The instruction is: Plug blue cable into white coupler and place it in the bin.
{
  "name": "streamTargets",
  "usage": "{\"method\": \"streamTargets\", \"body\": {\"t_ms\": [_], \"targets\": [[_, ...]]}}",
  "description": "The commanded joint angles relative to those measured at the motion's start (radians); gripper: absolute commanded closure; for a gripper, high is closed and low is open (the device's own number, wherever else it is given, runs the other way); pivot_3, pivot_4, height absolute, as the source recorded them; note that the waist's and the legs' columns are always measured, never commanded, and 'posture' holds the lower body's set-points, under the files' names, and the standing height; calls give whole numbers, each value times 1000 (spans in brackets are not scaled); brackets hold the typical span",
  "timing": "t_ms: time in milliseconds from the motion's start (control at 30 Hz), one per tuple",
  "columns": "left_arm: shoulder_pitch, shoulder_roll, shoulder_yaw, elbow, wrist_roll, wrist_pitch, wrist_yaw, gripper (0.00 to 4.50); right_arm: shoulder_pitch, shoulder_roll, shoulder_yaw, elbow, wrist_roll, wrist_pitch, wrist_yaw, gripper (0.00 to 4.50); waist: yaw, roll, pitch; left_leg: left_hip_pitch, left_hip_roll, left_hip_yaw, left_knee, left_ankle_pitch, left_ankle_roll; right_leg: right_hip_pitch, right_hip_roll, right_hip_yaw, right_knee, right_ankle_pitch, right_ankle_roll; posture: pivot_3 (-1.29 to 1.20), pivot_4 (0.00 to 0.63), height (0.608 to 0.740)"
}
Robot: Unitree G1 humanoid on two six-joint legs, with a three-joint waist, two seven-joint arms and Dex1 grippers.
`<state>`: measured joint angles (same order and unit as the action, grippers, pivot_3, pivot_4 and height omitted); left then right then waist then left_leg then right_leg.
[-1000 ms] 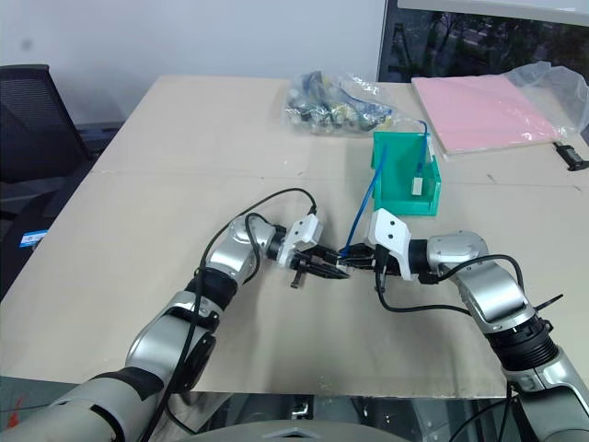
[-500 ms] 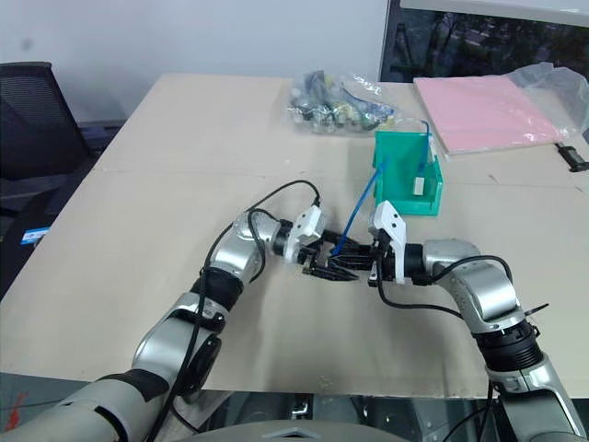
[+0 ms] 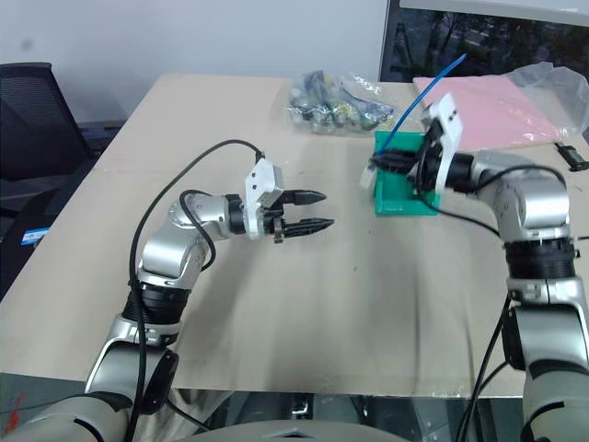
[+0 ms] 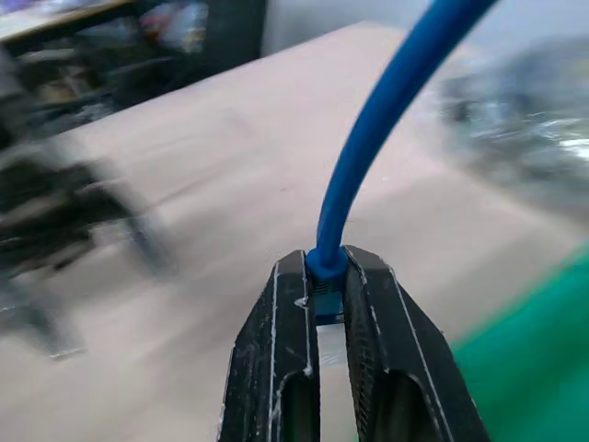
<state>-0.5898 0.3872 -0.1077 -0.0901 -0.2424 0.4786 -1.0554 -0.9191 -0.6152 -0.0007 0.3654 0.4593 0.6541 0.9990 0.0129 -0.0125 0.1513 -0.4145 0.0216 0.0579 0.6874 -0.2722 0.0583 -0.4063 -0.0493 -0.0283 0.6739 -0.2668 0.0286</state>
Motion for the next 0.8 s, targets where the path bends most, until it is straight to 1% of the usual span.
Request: {"method": "streamTargets", "body": {"t_ms": [33, 67, 133, 167, 233, 333, 367, 400, 500, 567, 633, 700, 800], "targets": [[-17, -23, 8, -114, -26, 92, 117, 1646, -124, 4, 21, 224, -84, -79, 28, 4500, -1, 0, 0, 0, 0, 0, 0, 1, -1, 0, 0, 0, 0, 0, 0, 0, 150, 740], [-15, -34, 6, -135, -35, 115, 141, 1646, -151, 9, 38, 284, -115, -106, 37, 4500, 0, 0, 0, 0, 0, 0, -1, 2, -4, 0, 0, 1, -1, 0, 0, 0, 150, 740], [-9, -50, -2, -163, -48, 145, 176, 1594, -197, 22, 50, 383, -160, -151, 37, 3738, -2, 0, 0, 0, 1, 1, -1, 2, -4, 0, -2, 1, -2, 0, 0, 0, 150, 740], [-6, -55, -3, -172, -54, 155, 190, 1594, -221, 30, 44, 428, -171, -165, 28, 3440, -2, 0, 0, 0, 1, 1, -1, 2, -4, 0, -2, 2, -2, 0, 0, 0, 150, 740], [-4, -56, -5, -180, -62, 165, 208, 1594, -255, 41, 30, 495, -190, -195, 12, 2564, -3, 1, 0, 0, 1, 2, -2, 2, -4, -1, -2, 2, -2, 0, 0, 0, 150, 740], [-3, -52, -6, -183, -74, 172, 224, 1594, -294, 46, 12, 577, -213, -232, -18, 985, -3, 1, 1, -1, 1, 3, -2, 3, -4, -2, -3, 3, -2, 0, 0, 0, 150, 740], [-4, -49, -6, -182, -78, 171, 226, 1594, -300, 45, 12, 595, -225, -251, -31, 328, -3, 1, 1, -1, 1, 3, -3, 3, -5, -2, -3, 3, -2, 0, 0, 0, 150, 740], [-5, -47, -5, -177, -82, 170, 227, 1594, -304, 45, 5, 610, -234, -270, -47, 27, -3, 1, 1, -1, 1, 3, -3, 3, -5, -2, -3, 3, -2, 0, 0, 0, 150, 740], [-9, -37, -10, -160, -88, 160, 227, 1594, -315, 41, -33, 643, -238, -302, -94, 27, -3, 1, 1, -1, 1, 3, -3, 3, -5, -2, -3, 3, -2, 0, 0, 0, 150, 740], [-6, -32, -12, -162, -95, 160, 227, 1594, -305, 20, -30, 638, -255, -303, -82, 27, -3, 1, 1, -1, 1, 4, -3, 3, -5, -2, -3, 4, -2, 0, 0, 0, 150, 740], [0, -22, -12, -166, -101, 161, 222, 1594, -273, -23, -2, 616, -293, -301, -35, 27, 0, 1, 1, -1, 1, 4, -3, 3, -5, -2, -4, 4, -2, 0, 0, 0, 150, 740], [14, -7, -10, -174, -104, 161, 218, 1594, -227, -91, 24, 598, -339, -321, 3, 27, 4, 1, 1, -1, 1, 4, -3, 3, -5, -2, -4, 3, -2, 0, 0, 0, 150, 740], [28, 6, -9, -181, -112, 162, 222, 1594, -199, -149, 11, 587, -357, -330, 0, 27, -1, 2, 1, -2, 1, 4, -3, 3, -5, -2, -4, 4, -5, 0, 0, 0, 150, 740]]}}
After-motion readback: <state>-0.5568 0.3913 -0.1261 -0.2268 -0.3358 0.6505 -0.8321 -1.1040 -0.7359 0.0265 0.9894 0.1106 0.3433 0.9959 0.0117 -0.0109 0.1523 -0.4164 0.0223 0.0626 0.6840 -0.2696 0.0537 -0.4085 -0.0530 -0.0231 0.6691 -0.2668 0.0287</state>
